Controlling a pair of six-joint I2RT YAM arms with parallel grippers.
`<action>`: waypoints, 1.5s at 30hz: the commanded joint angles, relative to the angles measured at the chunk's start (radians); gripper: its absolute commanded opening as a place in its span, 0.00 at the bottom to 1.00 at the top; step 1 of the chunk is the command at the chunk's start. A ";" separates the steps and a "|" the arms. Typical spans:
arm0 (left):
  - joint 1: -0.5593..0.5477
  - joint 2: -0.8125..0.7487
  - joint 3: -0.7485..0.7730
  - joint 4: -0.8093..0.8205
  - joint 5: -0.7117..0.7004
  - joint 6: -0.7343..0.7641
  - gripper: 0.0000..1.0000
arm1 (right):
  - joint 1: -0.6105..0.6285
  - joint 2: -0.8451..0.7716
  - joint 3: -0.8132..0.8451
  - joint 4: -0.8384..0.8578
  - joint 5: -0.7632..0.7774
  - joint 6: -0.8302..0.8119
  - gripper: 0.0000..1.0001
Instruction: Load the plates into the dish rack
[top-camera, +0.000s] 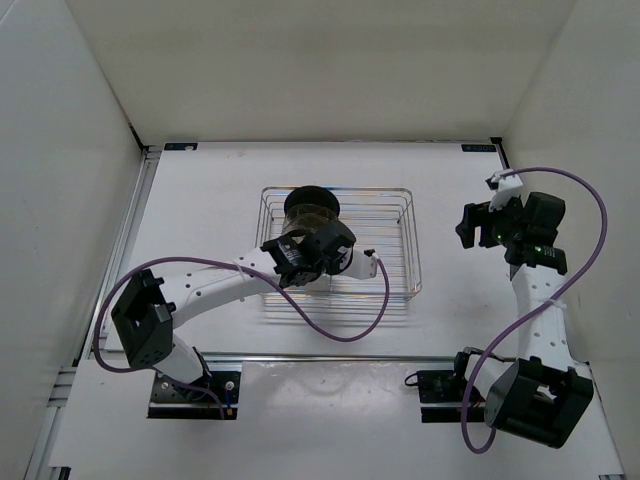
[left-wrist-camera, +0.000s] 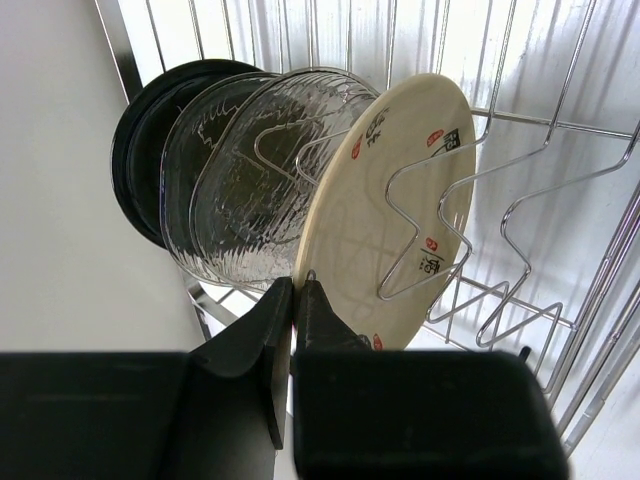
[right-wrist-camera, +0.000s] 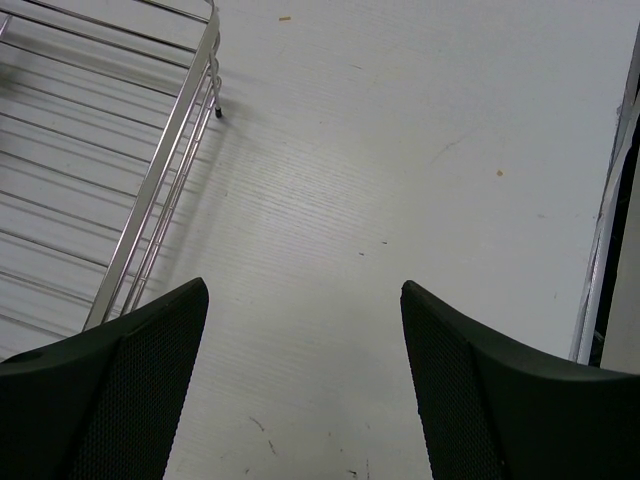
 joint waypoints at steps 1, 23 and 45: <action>-0.009 0.003 -0.017 0.017 0.032 -0.032 0.10 | -0.013 -0.019 -0.009 0.030 -0.040 0.013 0.81; 0.000 -0.108 0.022 0.017 -0.104 -0.003 0.65 | -0.013 -0.037 -0.018 0.012 -0.010 0.004 0.81; 0.871 -0.533 -0.232 0.005 0.294 -0.634 0.97 | -0.013 0.110 0.132 -0.129 0.038 0.050 0.84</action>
